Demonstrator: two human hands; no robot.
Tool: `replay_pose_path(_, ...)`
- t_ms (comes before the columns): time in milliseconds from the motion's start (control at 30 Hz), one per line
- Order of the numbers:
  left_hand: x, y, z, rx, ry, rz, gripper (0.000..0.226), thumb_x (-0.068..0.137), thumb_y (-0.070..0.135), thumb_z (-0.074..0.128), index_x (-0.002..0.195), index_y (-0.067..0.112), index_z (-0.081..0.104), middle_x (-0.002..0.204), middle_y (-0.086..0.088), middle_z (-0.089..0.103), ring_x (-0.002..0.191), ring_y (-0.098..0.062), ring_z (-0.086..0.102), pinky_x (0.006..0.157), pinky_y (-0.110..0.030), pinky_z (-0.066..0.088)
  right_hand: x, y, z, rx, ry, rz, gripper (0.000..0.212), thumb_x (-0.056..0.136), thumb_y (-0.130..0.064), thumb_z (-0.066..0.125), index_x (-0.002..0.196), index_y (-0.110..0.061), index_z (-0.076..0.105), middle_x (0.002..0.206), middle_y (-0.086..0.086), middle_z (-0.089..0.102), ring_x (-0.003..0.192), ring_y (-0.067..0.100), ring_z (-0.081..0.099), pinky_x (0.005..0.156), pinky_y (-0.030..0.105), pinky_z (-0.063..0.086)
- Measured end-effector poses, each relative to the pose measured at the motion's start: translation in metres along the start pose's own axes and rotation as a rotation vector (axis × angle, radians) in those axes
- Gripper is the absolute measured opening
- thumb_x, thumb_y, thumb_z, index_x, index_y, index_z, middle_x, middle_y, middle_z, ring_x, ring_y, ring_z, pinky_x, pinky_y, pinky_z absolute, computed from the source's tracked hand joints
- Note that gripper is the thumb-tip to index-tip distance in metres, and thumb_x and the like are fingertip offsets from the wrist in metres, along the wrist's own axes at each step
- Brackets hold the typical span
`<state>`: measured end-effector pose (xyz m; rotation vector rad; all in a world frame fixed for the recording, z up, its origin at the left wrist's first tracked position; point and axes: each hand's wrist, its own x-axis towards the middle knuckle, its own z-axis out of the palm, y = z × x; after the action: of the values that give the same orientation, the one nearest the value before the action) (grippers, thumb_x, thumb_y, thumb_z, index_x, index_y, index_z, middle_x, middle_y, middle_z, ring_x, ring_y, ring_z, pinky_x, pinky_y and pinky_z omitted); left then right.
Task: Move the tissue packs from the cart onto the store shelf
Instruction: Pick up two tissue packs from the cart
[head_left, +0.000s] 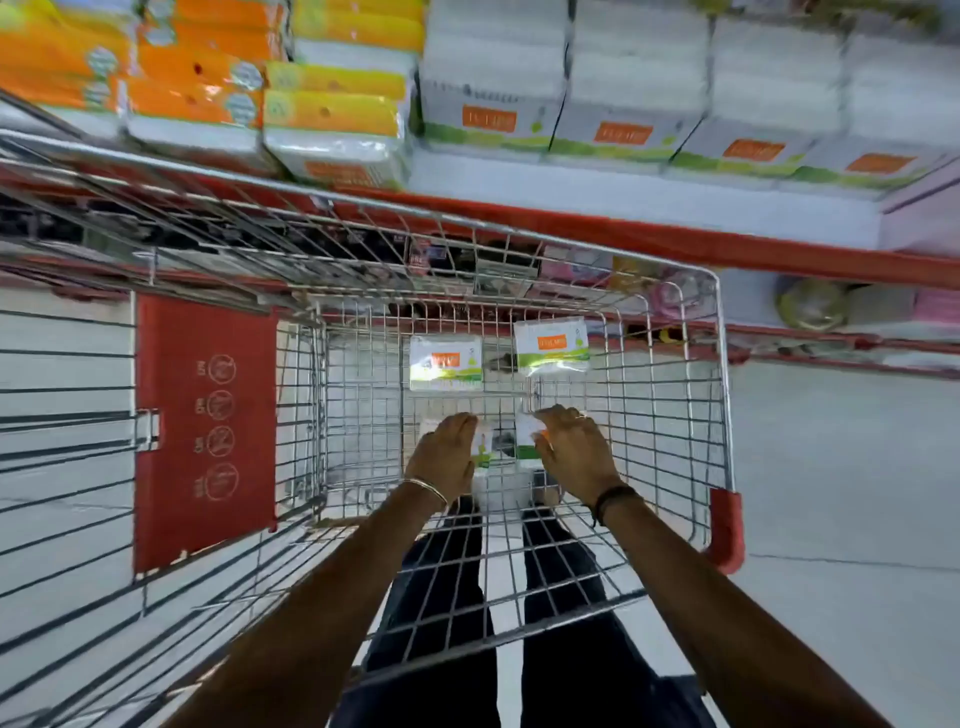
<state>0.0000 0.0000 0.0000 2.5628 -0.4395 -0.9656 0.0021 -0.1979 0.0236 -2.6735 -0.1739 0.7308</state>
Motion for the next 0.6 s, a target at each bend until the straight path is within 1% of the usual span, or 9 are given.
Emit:
replay_pose_path(100, 0.010, -0.009, 0.019, 0.123, -0.036, -0.058, 0.078, 0.081, 0.013, 0.062, 0.143, 0.003, 0.016, 0.150, -0.017, 0.025, 0.136, -0.031, 0.026, 0.110, -0.042, 0.031, 0.010, 0.013, 0.018, -0.044, -0.143, 0.074, 0.061, 0.090, -0.020, 0.055, 0.142, -0.007, 0.027, 0.149, 0.015, 0.034, 0.137, 0.030, 0.030, 0.110, 0.041, 0.028)
replay_pose_path(167, 0.014, -0.012, 0.027, 0.237, -0.053, -0.070, 0.087, 0.080, 0.018, 0.065, 0.144, 0.003, 0.008, 0.153, -0.016, 0.018, 0.140, -0.030, 0.018, 0.115, -0.044, 0.023, 0.016, 0.021, 0.027, -0.080, -0.195, 0.137, 0.077, 0.086, -0.021, 0.061, 0.145, -0.008, 0.014, 0.156, 0.012, 0.019, 0.144, 0.028, 0.015, 0.117, 0.042, 0.018)
replay_pose_path(233, 0.019, -0.013, 0.034, 0.330, -0.058, -0.070, 0.090, 0.079, 0.022, 0.069, 0.144, 0.001, 0.009, 0.153, -0.017, 0.019, 0.140, -0.030, 0.018, 0.116, -0.045, 0.020, 0.021, 0.027, 0.036, -0.125, -0.206, 0.158, 0.081, 0.083, -0.017, 0.064, 0.145, -0.009, 0.012, 0.156, 0.010, 0.018, 0.145, 0.027, 0.012, 0.118, 0.042, 0.013)
replay_pose_path(300, 0.026, -0.014, 0.033, 0.367, -0.003, -0.092, 0.086, 0.072, 0.024, 0.076, 0.139, 0.001, 0.027, 0.144, -0.018, 0.038, 0.134, -0.030, 0.033, 0.112, -0.042, 0.028, 0.025, 0.029, 0.037, -0.170, -0.205, 0.142, 0.077, 0.082, -0.011, 0.063, 0.143, -0.007, 0.018, 0.155, 0.011, 0.022, 0.144, 0.028, 0.014, 0.119, 0.041, 0.011)
replay_pose_path(333, 0.030, -0.016, 0.033, 0.386, 0.026, -0.102, 0.079, 0.070, 0.022, 0.078, 0.133, 0.001, 0.036, 0.136, -0.018, 0.047, 0.129, -0.030, 0.041, 0.110, -0.041, 0.032, 0.027, 0.030, 0.036, -0.183, -0.199, 0.130, 0.074, 0.081, -0.009, 0.064, 0.142, -0.005, 0.021, 0.154, 0.012, 0.024, 0.144, 0.028, 0.016, 0.119, 0.041, 0.011)
replay_pose_path(367, 0.033, -0.016, 0.030, 0.367, 0.016, -0.108, 0.069, 0.072, 0.016, 0.075, 0.129, 0.001, 0.039, 0.132, -0.019, 0.050, 0.126, -0.032, 0.044, 0.109, -0.040, 0.032, 0.028, 0.029, 0.035, -0.182, -0.191, 0.127, 0.073, 0.080, -0.007, 0.065, 0.140, -0.004, 0.024, 0.152, 0.014, 0.027, 0.142, 0.029, 0.019, 0.118, 0.040, 0.012)
replay_pose_path(433, 0.037, -0.015, 0.024, 0.283, -0.053, -0.116, 0.058, 0.075, 0.003, 0.066, 0.126, -0.002, 0.037, 0.128, -0.022, 0.050, 0.121, -0.035, 0.045, 0.107, -0.039, 0.032, 0.026, 0.028, 0.033, -0.180, -0.181, 0.115, 0.067, 0.076, -0.004, 0.066, 0.133, -0.001, 0.033, 0.143, 0.019, 0.038, 0.135, 0.033, 0.033, 0.115, 0.039, 0.021)
replay_pose_path(500, 0.036, -0.016, 0.017, 0.215, -0.095, -0.117, 0.059, 0.076, 0.006, 0.067, 0.126, -0.001, 0.035, 0.124, -0.021, 0.053, 0.115, -0.036, 0.049, 0.100, -0.040, 0.039, 0.025, 0.028, 0.032, -0.160, -0.186, 0.105, 0.055, 0.074, -0.003, 0.065, 0.123, -0.001, 0.041, 0.127, 0.021, 0.052, 0.117, 0.036, 0.049, 0.103, 0.039, 0.035)
replay_pose_path(600, 0.021, -0.013, 0.007, 0.155, -0.128, -0.112, 0.061, 0.078, 0.009, 0.066, 0.128, 0.002, 0.032, 0.117, -0.019, 0.058, 0.107, -0.036, 0.055, 0.086, -0.043, 0.049, 0.017, 0.027, 0.023, -0.082, -0.184, 0.065, 0.047, 0.074, -0.001, 0.065, 0.116, -0.001, 0.044, 0.115, 0.021, 0.058, 0.103, 0.039, 0.055, 0.088, 0.042, 0.044)
